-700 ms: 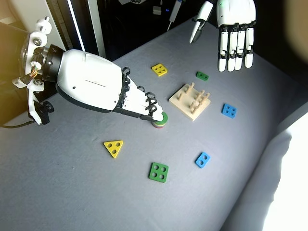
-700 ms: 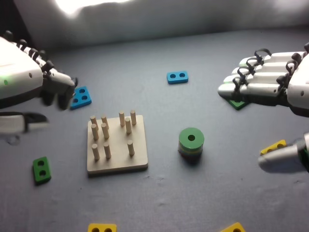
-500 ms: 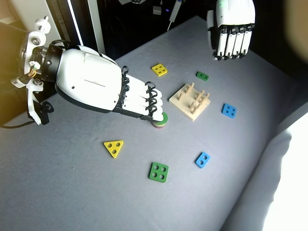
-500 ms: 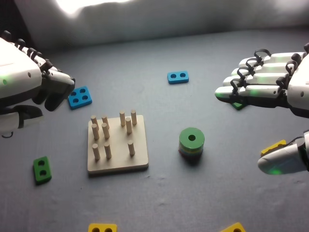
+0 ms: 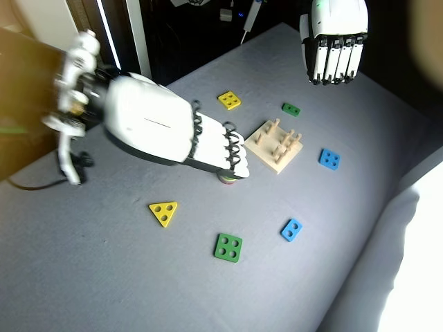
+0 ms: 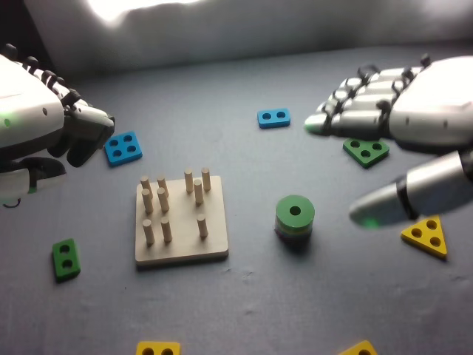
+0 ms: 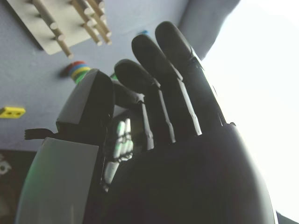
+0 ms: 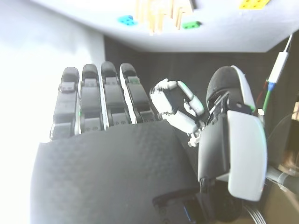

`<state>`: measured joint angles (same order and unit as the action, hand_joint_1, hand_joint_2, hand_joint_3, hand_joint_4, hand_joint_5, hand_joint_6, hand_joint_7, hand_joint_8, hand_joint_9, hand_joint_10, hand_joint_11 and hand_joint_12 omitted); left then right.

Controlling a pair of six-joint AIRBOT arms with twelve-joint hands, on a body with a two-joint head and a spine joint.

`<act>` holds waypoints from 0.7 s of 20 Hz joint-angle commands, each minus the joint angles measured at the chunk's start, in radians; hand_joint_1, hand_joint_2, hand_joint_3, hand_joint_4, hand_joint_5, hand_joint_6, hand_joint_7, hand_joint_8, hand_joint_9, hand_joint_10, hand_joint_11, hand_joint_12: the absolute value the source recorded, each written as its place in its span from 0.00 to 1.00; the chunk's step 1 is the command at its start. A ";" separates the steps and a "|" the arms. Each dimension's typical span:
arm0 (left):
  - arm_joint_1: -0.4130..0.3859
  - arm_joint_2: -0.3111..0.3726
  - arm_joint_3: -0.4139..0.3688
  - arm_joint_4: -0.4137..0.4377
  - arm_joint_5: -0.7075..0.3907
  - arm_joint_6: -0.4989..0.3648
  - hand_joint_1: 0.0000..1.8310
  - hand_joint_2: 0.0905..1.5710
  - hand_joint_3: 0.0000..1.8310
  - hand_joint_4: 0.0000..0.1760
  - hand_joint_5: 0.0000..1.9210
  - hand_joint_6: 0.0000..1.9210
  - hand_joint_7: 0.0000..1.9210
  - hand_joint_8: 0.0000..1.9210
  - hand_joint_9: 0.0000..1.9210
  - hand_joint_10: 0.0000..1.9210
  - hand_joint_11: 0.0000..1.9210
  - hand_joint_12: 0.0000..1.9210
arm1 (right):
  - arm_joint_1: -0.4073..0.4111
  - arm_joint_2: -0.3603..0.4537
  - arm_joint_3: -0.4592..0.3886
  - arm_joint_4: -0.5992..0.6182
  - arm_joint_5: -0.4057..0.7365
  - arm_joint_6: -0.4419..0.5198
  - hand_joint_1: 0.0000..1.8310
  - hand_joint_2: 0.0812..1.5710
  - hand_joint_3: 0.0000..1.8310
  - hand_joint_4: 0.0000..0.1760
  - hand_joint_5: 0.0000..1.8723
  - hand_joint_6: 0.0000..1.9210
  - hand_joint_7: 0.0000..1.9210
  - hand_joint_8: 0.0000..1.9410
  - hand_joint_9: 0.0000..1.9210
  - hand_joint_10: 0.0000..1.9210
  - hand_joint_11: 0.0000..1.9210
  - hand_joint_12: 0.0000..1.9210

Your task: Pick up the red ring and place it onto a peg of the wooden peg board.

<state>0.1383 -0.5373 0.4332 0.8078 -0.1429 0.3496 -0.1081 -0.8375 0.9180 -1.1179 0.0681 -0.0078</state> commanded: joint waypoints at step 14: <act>-0.012 0.014 0.005 0.000 -0.061 0.004 0.53 0.92 0.00 0.02 0.20 0.96 0.27 0.91 0.27 0.72 0.25 0.74 | -0.013 -0.255 0.234 0.013 0.022 -0.042 0.27 0.62 0.00 1.00 0.30 0.01 0.21 0.00 0.07 0.00 0.00 0.00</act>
<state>0.1383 -0.5377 0.4339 0.8120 -0.1436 0.3500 -0.1242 -1.1049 1.1530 -1.1118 0.0330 -0.0505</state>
